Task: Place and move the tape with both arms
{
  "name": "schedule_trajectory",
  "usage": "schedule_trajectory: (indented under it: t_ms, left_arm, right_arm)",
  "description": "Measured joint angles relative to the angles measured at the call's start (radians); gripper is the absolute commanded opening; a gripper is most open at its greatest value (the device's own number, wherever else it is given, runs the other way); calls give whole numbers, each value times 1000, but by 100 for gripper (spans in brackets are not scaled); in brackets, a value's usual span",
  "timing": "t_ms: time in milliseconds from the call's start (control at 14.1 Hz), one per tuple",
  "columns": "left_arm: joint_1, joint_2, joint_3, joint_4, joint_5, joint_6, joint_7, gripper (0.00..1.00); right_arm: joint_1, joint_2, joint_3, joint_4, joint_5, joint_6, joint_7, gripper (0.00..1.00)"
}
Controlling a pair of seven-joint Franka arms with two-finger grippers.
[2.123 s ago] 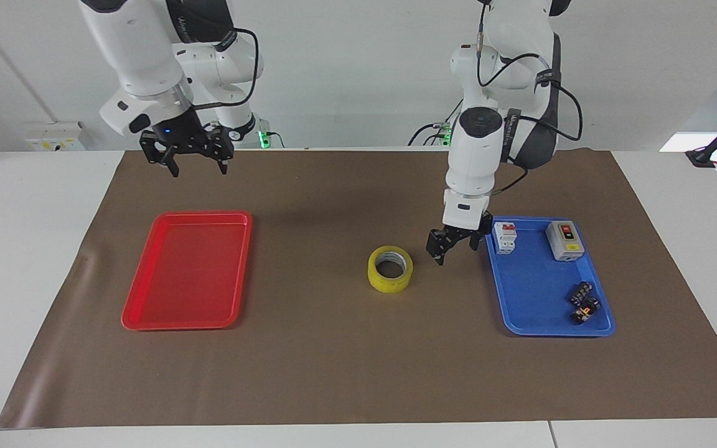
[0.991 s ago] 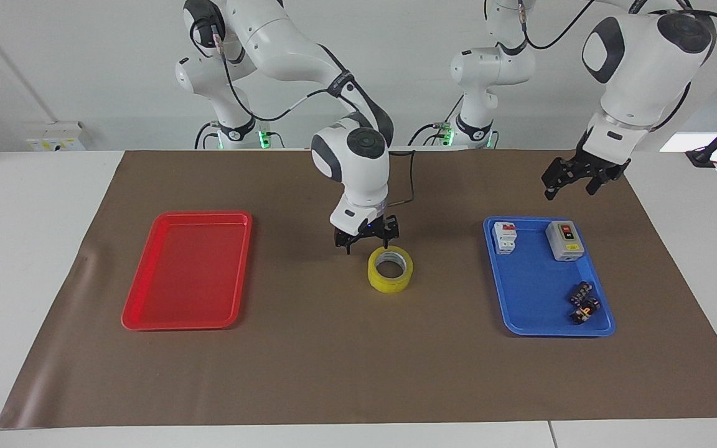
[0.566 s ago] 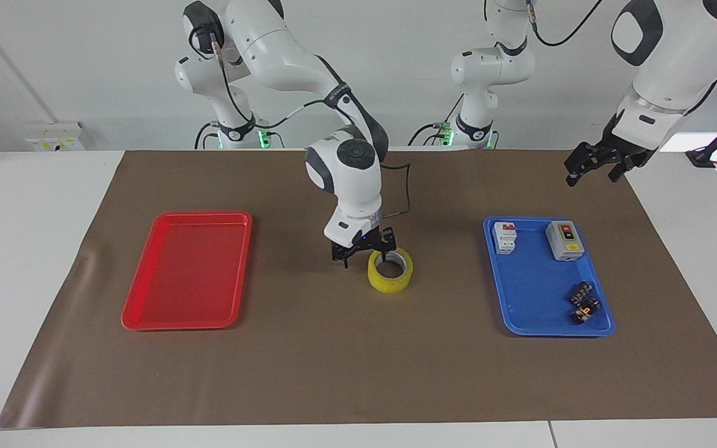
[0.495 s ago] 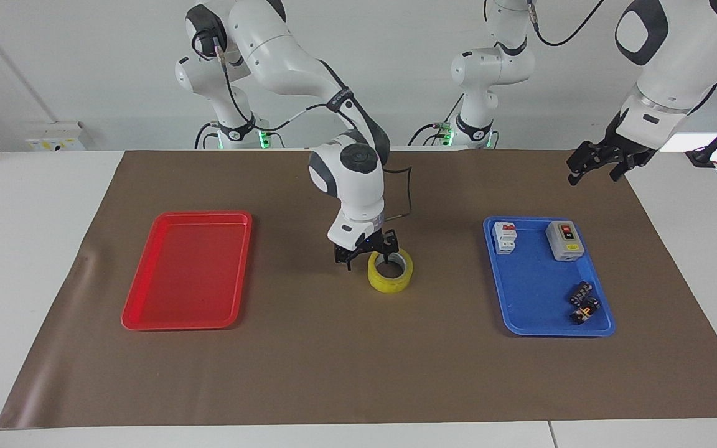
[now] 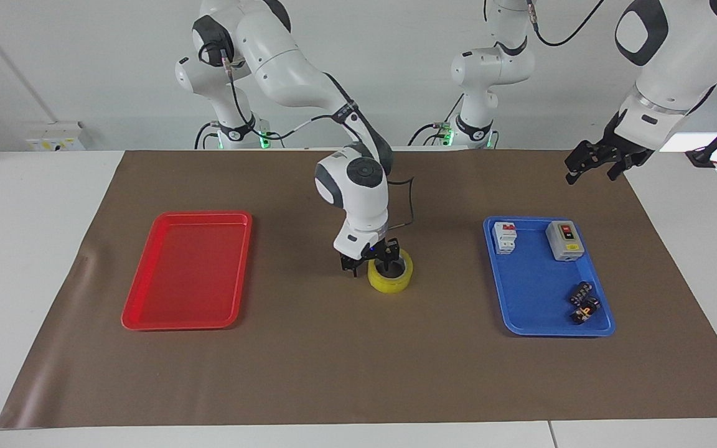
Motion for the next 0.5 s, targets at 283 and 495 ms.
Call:
schedule_trajectory:
  t_ms: [283, 495]
  left_arm:
    - [-3, -7, -4, -6, -1, -15, 0, 100]
    - [-22, -14, -8, -17, -1, -18, 0, 100]
  right_arm:
    - [0, 0, 0, 66, 24, -100, -1, 0]
    - [-7, 0, -1, 103, 31, -144, -1, 0]
